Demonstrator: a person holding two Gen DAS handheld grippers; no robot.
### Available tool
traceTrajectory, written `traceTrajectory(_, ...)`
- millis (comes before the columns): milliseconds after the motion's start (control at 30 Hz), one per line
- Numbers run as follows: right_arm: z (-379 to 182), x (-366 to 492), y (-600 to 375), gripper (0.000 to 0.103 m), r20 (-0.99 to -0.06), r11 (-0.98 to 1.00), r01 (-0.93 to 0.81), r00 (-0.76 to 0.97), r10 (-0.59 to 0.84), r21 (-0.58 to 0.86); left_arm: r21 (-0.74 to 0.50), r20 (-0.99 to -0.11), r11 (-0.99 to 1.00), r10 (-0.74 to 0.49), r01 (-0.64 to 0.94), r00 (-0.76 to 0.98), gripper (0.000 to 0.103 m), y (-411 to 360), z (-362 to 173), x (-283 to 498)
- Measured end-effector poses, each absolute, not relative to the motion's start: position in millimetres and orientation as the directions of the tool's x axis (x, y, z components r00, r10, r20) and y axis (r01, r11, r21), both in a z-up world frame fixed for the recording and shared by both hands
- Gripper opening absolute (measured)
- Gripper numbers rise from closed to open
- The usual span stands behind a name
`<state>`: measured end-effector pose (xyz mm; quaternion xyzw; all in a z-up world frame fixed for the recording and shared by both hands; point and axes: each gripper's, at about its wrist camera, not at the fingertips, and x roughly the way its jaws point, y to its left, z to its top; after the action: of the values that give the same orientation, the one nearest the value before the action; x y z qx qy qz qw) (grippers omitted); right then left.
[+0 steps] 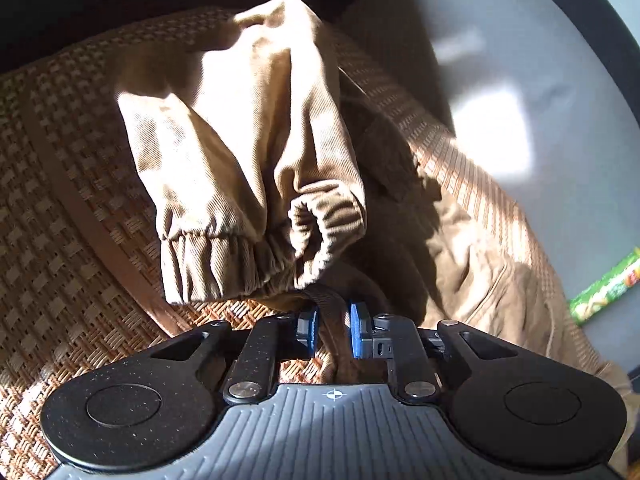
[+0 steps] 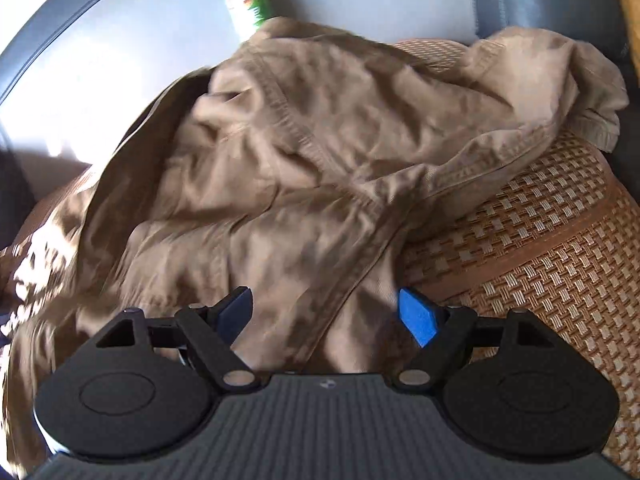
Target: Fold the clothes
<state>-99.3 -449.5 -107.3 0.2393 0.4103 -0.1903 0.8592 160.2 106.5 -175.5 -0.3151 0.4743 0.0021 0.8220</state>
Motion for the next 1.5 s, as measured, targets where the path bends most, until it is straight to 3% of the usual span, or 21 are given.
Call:
traceTrajectory(200, -115, -81, -465, 0.083, -0.808, 0.686, 0.693, 0.524, -0.268, 0.222, -0.558, -0.744, 0.748, -0.259, -0.36, 0.616, 0.003, 120, -170, 171)
traceTrajectory(300, -119, -69, -473, 0.083, -0.825, 0.641, 0.727, 0.505, -0.255, 0.248, -0.56, -0.736, 0.735, -0.229, -0.382, 0.637, 0.0, 130, -165, 177)
traceTrajectory(367, -121, -51, -471, 0.038, -0.832, 0.669, 0.688, 0.522, -0.189, 0.28, -0.533, -0.746, 0.75, -0.199, -0.391, 0.635, 0.0, 141, -161, 180)
traceTrajectory(400, -118, -41, -468, 0.02, -0.822, 0.692, 0.65, 0.551, -0.145, 0.314, -0.519, -0.751, 0.757, -0.183, -0.396, 0.634, 0.0, 146, -158, 182)
traceTrajectory(433, -112, -31, -463, 0.014, -0.81, 0.717, 0.618, 0.572, -0.13, 0.321, -0.505, -0.755, 0.764, -0.167, -0.401, 0.634, 0.0, 152, -156, 184)
traceTrajectory(500, -97, -12, -451, 0.012, -0.767, 0.764, 0.546, 0.632, -0.107, 0.343, -0.478, -0.763, 0.777, -0.136, -0.41, 0.631, 0.0, 163, -152, 187)
traceTrajectory(600, -86, 8, -442, 0.012, -0.719, 0.777, 0.499, 0.689, -0.088, 0.383, -0.435, -0.773, 0.795, -0.088, -0.424, 0.628, 0.0, 179, -145, 193)
traceTrajectory(667, -99, 19, -444, 0.016, -0.776, 0.771, 0.552, 0.619, -0.121, 0.32, -0.41, -0.78, 0.826, -0.099, -0.386, 0.618, 0.021, 182, -139, 188)
traceTrajectory(700, -107, 24, -445, 0.029, -0.812, 0.772, 0.573, 0.568, -0.131, 0.276, -0.4, -0.784, 0.851, -0.126, -0.34, 0.608, 0.022, 178, -136, 182)
traceTrajectory(733, -111, 24, -445, 0.055, -0.838, 0.774, 0.587, 0.527, -0.144, 0.236, -0.382, -0.788, 0.879, -0.148, -0.286, 0.598, 0.024, 174, -129, 172)
traceTrajectory(767, -107, 16, -442, 0.062, -0.834, 0.784, 0.585, 0.525, -0.171, 0.208, -0.37, -0.788, 0.9, -0.174, -0.229, 0.591, 0.025, 166, -123, 161)
traceTrajectory(867, -79, -21, -416, 0.064, -0.772, 0.876, 0.472, 0.592, -0.231, 0.099, -0.379, -0.781, 0.922, -0.273, -0.079, 0.562, 0.039, 139, -105, 123)
traceTrajectory(933, -62, -51, -382, 0.064, -0.759, 0.956, 0.288, 0.633, -0.156, 0.044, -0.411, -0.763, 0.911, -0.364, 0.035, 0.533, 0.052, 117, -93, 97)
traceTrajectory(1067, -36, -112, -309, 0.068, -0.768, 0.991, -0.116, 0.64, 0.029, -0.06, -0.379, -0.778, 0.904, -0.428, 0.2, 0.46, 0.061, 68, -92, 53)
traceTrajectory(1133, -39, -142, -278, 0.068, -0.783, 0.957, -0.246, 0.621, 0.036, -0.151, -0.335, -0.8, 0.902, -0.424, 0.271, 0.425, 0.065, 46, -96, 33)
traceTrajectory(1267, -51, -185, -252, 0.071, -0.772, 0.877, -0.344, 0.634, -0.046, -0.335, -0.356, -0.83, 0.883, -0.449, 0.305, 0.332, 0.067, 27, -118, 20)
traceTrajectory(1400, -61, -210, -248, 0.072, -0.783, 0.842, -0.364, 0.612, -0.106, -0.399, -0.411, -0.834, 0.873, -0.477, 0.263, 0.277, 0.066, 18, -136, 19)
traceTrajectory(1467, -69, -217, -247, 0.072, -0.782, 0.822, -0.373, 0.609, -0.133, -0.43, -0.423, -0.829, 0.86, -0.494, 0.285, 0.262, 0.059, 8, -139, 17)
traceTrajectory(1500, -72, -218, -246, 0.072, -0.778, 0.812, -0.376, 0.611, -0.145, -0.446, -0.413, -0.833, 0.864, -0.486, 0.287, 0.264, 0.046, 3, -139, 16)
